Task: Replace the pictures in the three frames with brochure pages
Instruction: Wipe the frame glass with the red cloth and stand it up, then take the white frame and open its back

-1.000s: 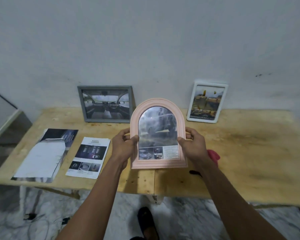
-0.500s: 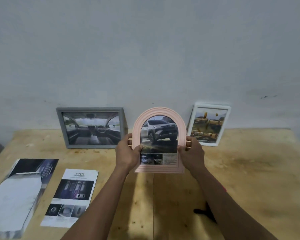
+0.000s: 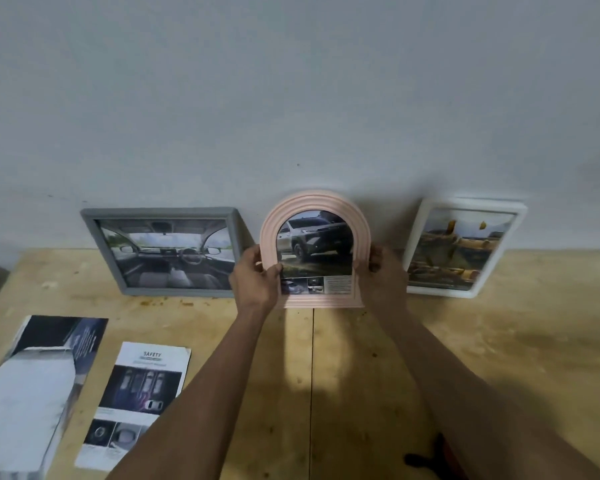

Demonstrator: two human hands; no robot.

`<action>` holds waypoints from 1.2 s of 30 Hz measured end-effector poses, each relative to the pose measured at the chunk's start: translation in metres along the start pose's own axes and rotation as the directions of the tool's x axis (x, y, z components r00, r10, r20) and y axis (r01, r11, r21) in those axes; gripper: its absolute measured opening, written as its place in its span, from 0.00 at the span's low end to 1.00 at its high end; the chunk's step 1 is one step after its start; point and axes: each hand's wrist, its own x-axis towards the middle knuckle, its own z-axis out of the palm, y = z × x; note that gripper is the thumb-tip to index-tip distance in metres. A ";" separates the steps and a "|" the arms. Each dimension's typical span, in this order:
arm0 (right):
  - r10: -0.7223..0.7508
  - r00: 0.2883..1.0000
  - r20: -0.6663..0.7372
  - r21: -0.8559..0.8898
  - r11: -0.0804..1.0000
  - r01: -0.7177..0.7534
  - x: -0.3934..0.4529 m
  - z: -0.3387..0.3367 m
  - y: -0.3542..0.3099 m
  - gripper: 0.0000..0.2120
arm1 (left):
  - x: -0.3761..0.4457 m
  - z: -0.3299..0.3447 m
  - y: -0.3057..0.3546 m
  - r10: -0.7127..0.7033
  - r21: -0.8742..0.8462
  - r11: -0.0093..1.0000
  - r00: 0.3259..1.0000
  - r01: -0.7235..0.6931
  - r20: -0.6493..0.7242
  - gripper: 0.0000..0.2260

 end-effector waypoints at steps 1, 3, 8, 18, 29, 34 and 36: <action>-0.003 1.000 0.001 0.002 1.000 0.003 0.003 0.002 0.001 0.12 | 0.003 0.002 -0.001 -0.002 -0.007 1.000 1.000 0.002 0.001 0.22; 0.003 1.000 0.001 0.011 1.000 -0.003 0.007 0.006 0.006 0.12 | 0.007 0.006 -0.004 -0.001 -0.010 1.000 1.000 0.001 0.002 0.21; 0.036 0.999 0.002 0.010 0.999 -0.036 0.012 0.012 0.012 0.13 | 0.012 0.014 -0.009 -0.015 -0.003 1.000 1.000 0.015 -0.013 0.20; 0.034 0.999 0.015 -0.029 0.999 -0.033 0.006 0.013 0.007 0.16 | 0.013 0.012 -0.010 -0.057 0.062 0.997 0.995 0.052 0.084 0.25; 0.044 0.970 -0.238 -0.043 0.998 -0.056 -0.059 -0.062 0.016 0.15 | -0.059 0.008 -0.005 0.017 0.130 0.991 0.995 -0.030 0.098 0.10; -0.003 0.947 -0.320 -0.164 0.985 -0.052 -0.066 -0.121 0.044 0.12 | -0.107 0.049 0.025 0.090 0.094 0.988 0.948 -0.124 0.304 0.07; 0.026 0.944 -0.330 -0.160 0.984 -0.083 -0.055 -0.141 0.055 0.12 | -0.115 0.074 0.040 0.094 0.081 0.988 0.923 -0.134 0.374 0.07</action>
